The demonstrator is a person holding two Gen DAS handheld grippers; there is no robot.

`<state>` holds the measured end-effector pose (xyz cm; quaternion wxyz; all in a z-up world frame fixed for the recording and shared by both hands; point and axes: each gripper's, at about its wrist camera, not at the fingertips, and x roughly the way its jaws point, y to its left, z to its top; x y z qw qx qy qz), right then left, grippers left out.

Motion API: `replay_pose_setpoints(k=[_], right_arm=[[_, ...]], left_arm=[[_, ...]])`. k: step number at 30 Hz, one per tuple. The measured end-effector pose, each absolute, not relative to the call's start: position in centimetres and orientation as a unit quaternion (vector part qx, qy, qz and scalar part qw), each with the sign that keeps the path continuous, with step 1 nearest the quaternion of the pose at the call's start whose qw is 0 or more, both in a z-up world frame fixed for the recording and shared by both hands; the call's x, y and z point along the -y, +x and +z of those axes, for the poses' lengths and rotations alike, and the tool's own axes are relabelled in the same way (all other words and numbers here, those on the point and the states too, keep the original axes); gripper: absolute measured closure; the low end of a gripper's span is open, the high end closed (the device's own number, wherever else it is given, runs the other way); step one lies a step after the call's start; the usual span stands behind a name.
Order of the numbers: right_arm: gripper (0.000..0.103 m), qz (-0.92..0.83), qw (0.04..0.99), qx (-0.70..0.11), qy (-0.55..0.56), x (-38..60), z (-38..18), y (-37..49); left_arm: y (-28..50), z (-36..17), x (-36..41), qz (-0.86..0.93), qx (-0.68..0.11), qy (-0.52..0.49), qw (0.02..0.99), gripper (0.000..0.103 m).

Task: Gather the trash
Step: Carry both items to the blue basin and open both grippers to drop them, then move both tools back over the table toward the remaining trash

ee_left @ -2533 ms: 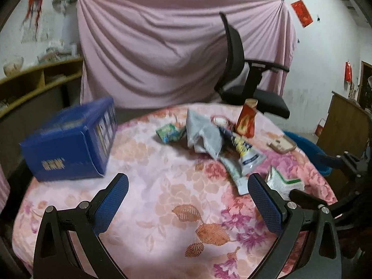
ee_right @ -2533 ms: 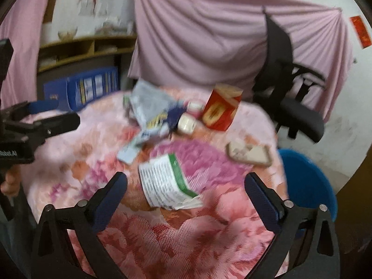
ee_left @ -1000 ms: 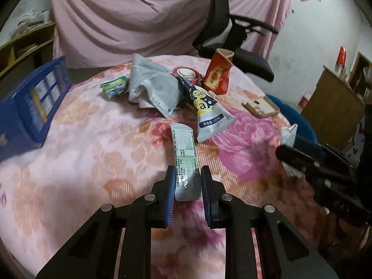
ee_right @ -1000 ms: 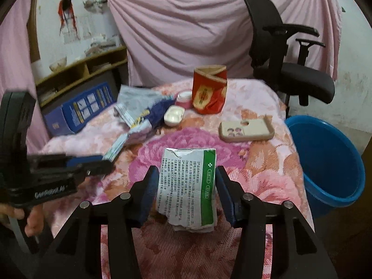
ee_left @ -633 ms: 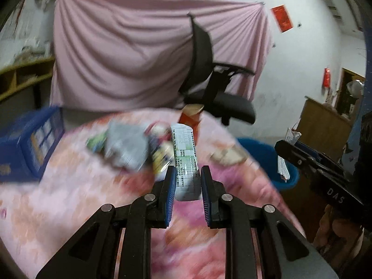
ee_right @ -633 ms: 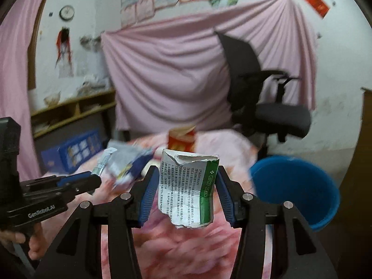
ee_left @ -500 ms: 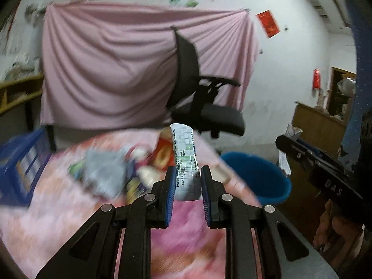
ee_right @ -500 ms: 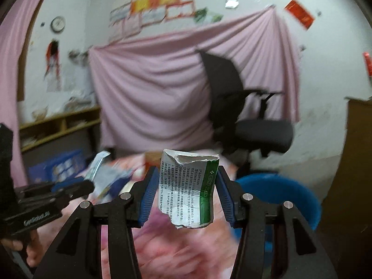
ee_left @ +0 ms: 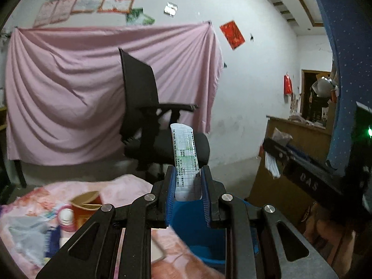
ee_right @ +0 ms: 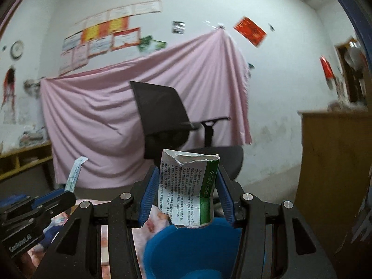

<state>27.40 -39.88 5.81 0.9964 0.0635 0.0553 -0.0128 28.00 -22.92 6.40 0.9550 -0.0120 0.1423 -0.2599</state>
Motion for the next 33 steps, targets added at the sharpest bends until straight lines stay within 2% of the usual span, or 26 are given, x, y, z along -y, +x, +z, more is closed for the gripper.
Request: replay_pose_setpoints(k=[10,16,17,18,19,20,27,33], right_arm=[[0.055,-0.007,0.985,-0.130,0.114,43.9,1.8,30.6],[0.054,-0.004,0.976,-0.174,0.129,44.8,-0.1,31.7],[0.054,-0.002,0.974,-0.181,0.133,44.8,-0.5,31.8],[0.052,-0.001,0.973,-0.185,0.138,44.9,-0.6,32.0],[0.048,0.000,0.972,-0.188,0.141,44.9,-0.8,32.0],[0.046,0.003,0.971,-0.189,0.144,45.0,-0.9,31.8],[0.032,0.004,0.976,-0.172,0.133,44.2,0.1,31.5],[0.016,0.016,0.986,-0.123,0.112,42.4,1.7,30.1]], left_arm=[[34.7,2.4,27.6,-0.264,-0.301,-0.012,0.916,0.085],[36.6,0.8,28.3,-0.259,-0.356,-0.030,0.897,0.083],[36.8,0.7,28.3,-0.258,-0.363,-0.031,0.895,0.080],[36.9,0.5,28.4,-0.257,-0.366,-0.033,0.894,0.075],[36.4,0.3,28.2,-0.254,-0.368,-0.036,0.894,0.066],[36.3,0.3,27.9,-0.252,-0.368,-0.044,0.894,0.063],[34.0,1.1,25.3,-0.230,-0.339,-0.068,0.910,0.060],[30.8,3.5,21.6,-0.196,-0.265,-0.082,0.941,0.043]])
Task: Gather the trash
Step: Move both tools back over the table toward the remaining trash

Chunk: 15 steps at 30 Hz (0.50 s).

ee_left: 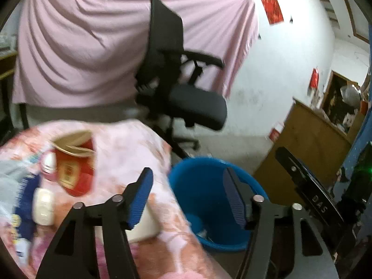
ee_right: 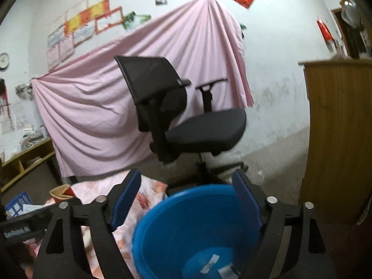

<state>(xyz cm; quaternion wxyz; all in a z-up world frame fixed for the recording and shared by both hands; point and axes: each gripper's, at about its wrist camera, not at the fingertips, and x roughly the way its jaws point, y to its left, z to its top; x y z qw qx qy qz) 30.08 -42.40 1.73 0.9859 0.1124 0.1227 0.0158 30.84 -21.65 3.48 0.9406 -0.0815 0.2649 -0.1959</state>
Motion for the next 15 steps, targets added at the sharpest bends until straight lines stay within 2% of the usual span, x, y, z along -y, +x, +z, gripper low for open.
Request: replay_pose_setpoints(k=[3,6,8,10,15], right_arm=[[0.000,0.019,0.991,-0.091,0.101,41.2,2.3,29.1],[0.000,0.030,0.994,-0.063,0.087,39.7,2.9,28.3],[0.000,0.036,0.995,-0.049,0.075,38.6,3.4,28.0],[0.000,0.041,0.996,-0.033,0.066,37.7,3.8,27.5],[0.000,0.058,0.997,0.006,0.052,35.3,4.8,25.9]], left_arm=[[29.4,4.3,19.6,-0.170,-0.237,-0.080,0.953,0.032],[28.0,4.8,17.4,-0.145,-0.206,-0.078,0.965,0.024],[26.9,5.0,16.1,-0.125,-0.184,-0.070,0.973,0.010],[25.7,5.1,14.7,-0.094,-0.154,-0.063,0.982,0.002],[23.2,5.2,11.1,-0.051,-0.107,-0.071,0.990,0.002]])
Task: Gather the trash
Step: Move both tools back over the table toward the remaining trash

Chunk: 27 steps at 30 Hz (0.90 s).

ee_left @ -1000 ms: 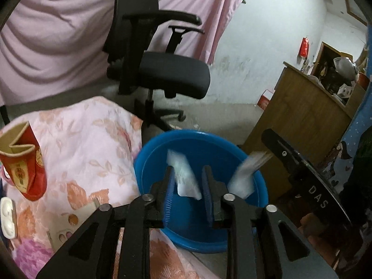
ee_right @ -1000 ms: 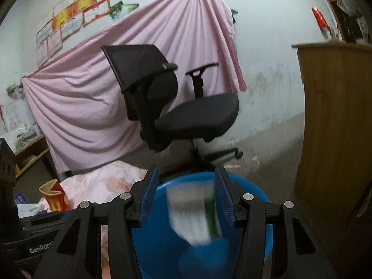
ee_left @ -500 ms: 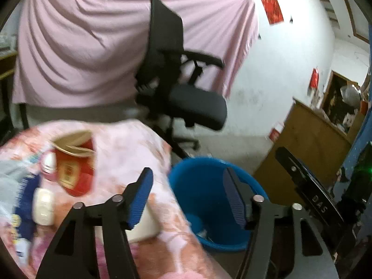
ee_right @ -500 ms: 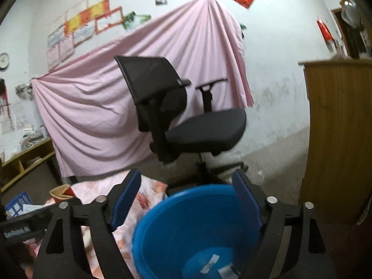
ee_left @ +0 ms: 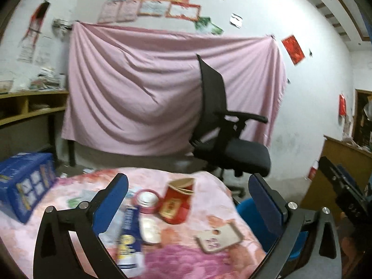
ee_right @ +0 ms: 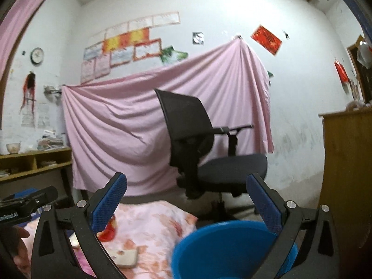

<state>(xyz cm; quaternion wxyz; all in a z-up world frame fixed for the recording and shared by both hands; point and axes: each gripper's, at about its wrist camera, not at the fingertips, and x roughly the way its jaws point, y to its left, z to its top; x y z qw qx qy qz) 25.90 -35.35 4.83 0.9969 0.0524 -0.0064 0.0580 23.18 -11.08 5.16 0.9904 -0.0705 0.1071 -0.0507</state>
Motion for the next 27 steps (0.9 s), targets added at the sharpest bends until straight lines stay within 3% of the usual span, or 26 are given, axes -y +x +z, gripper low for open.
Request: replay_pose_setpoints(k=[13,27], right_arm=[[0.000,0.115,0.992,0.044,0.004,28.8,5.5,23.6],[0.000,0.150,0.982,-0.068,-0.095,23.1,2.8,24.9]], left_arm=[[18.3,4.2,4.0,0.032,-0.076,-0.076,0.994,0.002],[17.3,0.4,0.7,0.049,-0.146,-0.087,0.984,0.002]])
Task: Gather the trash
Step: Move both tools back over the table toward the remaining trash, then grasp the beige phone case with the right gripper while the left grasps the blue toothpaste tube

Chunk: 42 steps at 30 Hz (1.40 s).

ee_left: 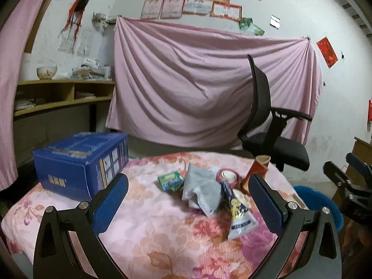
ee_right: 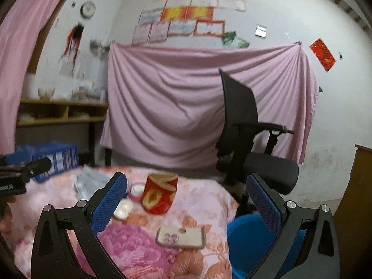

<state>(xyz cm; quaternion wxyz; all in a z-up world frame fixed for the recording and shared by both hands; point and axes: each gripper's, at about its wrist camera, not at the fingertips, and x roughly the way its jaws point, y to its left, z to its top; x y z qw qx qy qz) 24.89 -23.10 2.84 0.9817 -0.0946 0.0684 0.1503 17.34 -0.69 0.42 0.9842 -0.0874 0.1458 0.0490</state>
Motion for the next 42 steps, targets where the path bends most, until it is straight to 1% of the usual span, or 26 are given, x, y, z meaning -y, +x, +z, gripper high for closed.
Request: replay_pose_setpoints(k=[8,12,16,21,24,26,27,29,32,34,36,37,38,41,42], right_arm=[[0.000,0.142,0.969,-0.181,-0.087,23.4,0.6,27.8],[0.000,0.138,0.956,-0.249,-0.071,24.0,-0.8,29.9],[0.000,0.143,0.945,-0.291,-0.050,24.6,-1.8,31.3],[0.000,0.156,0.926,-0.342,-0.029,25.1,-2.9,32.8],[0.000,0.162,0.917,-0.364,-0.019,25.3,-3.5,33.5],[0.000,0.164,0.913,-0.372,-0.018,25.3,-3.7,33.8],[0.000,0.167,0.912,-0.375,-0.021,25.3,-3.8,33.8],[0.000,0.171,0.909,-0.379,-0.032,24.9,-3.9,34.0],[0.000,0.177,0.904,-0.384,-0.056,24.0,-4.1,34.0],[0.001,0.182,0.900,-0.389,-0.072,23.5,-4.3,34.1],[0.003,0.191,0.894,-0.397,-0.086,22.9,-4.7,34.3],[0.005,0.192,0.892,-0.400,-0.090,22.8,-4.8,34.4],[0.005,0.193,0.890,-0.402,-0.095,22.7,-5.0,34.4],[0.014,0.195,0.891,-0.399,-0.096,22.8,-4.8,34.3],[0.019,0.195,0.891,-0.398,-0.095,22.8,-4.8,34.2]], left_arm=[[19.6,-0.5,1.6,0.025,-0.207,-0.080,0.975,0.002],[21.8,-1.3,2.4,0.021,-0.257,-0.070,0.964,0.002],[23.2,-1.9,3.2,0.005,-0.288,-0.061,0.956,0.002],[24.4,-2.3,4.1,-0.025,-0.306,-0.055,0.950,0.003],[25.1,-2.3,4.6,-0.041,-0.316,-0.060,0.946,0.012],[25.7,-2.5,4.9,-0.052,-0.328,-0.063,0.941,0.026],[26.0,-2.6,5.0,-0.057,-0.335,-0.063,0.938,0.029],[26.6,-2.9,5.1,-0.069,-0.351,-0.068,0.931,0.040],[27.3,-3.1,5.1,-0.076,-0.369,-0.080,0.923,0.051],[27.5,-3.3,5.0,-0.078,-0.376,-0.087,0.919,0.057],[27.7,-3.3,5.0,-0.077,-0.381,-0.089,0.917,0.065],[27.8,-3.3,4.9,-0.076,-0.385,-0.090,0.915,0.071],[27.9,-3.4,4.9,-0.076,-0.389,-0.092,0.913,0.075],[27.8,-3.4,4.5,-0.074,-0.392,-0.107,0.911,0.076],[27.6,-3.3,4.5,-0.073,-0.392,-0.109,0.911,0.076]])
